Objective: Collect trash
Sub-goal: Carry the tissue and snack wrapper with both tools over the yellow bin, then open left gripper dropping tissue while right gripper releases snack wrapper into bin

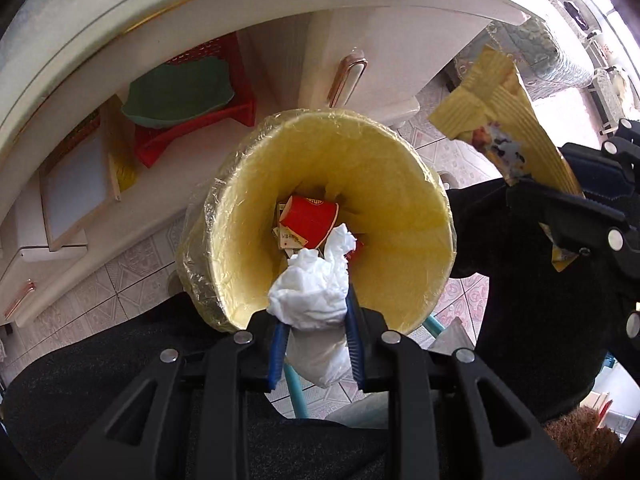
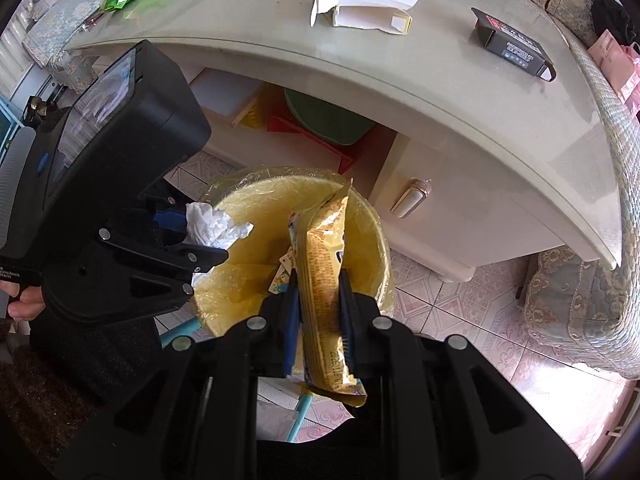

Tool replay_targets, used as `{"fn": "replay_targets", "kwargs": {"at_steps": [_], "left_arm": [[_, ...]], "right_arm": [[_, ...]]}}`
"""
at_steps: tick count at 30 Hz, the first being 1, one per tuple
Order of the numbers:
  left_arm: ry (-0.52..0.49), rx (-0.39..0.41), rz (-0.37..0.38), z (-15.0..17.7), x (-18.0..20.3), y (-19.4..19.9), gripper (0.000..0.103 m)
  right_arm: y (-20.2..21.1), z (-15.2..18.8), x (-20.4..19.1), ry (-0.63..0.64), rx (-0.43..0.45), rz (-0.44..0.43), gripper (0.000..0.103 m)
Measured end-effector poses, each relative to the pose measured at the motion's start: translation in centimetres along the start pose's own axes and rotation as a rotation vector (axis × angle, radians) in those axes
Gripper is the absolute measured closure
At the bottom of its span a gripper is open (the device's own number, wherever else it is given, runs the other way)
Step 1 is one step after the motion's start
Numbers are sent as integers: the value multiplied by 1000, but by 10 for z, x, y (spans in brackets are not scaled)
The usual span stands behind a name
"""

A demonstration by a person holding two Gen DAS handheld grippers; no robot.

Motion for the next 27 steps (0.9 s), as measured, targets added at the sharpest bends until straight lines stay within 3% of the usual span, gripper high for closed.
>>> {"fn": "replay_targets", "kwargs": {"at_steps": [3, 11, 27], "left_arm": [[46, -21, 32, 1, -5, -18, 77], [87, -105, 33, 10, -13, -62, 77], [135, -234, 49, 17, -24, -118, 77]], "right_arm": [[-20, 8, 2, -13, -25, -2, 85], [-66, 27, 2, -49, -98, -37, 85], [-119, 55, -1, -104, -195, -73, 85]]}}
Point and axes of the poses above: each gripper's, at about its wrist camera, not at the fingertips, and y roughly against the way its jaws point, x to its right, z to its underside, the point moved 7 cm from there along -y, roughly the way its jaws point, and after that the axes turned 12 degrees about x, right-handed, at the moved point
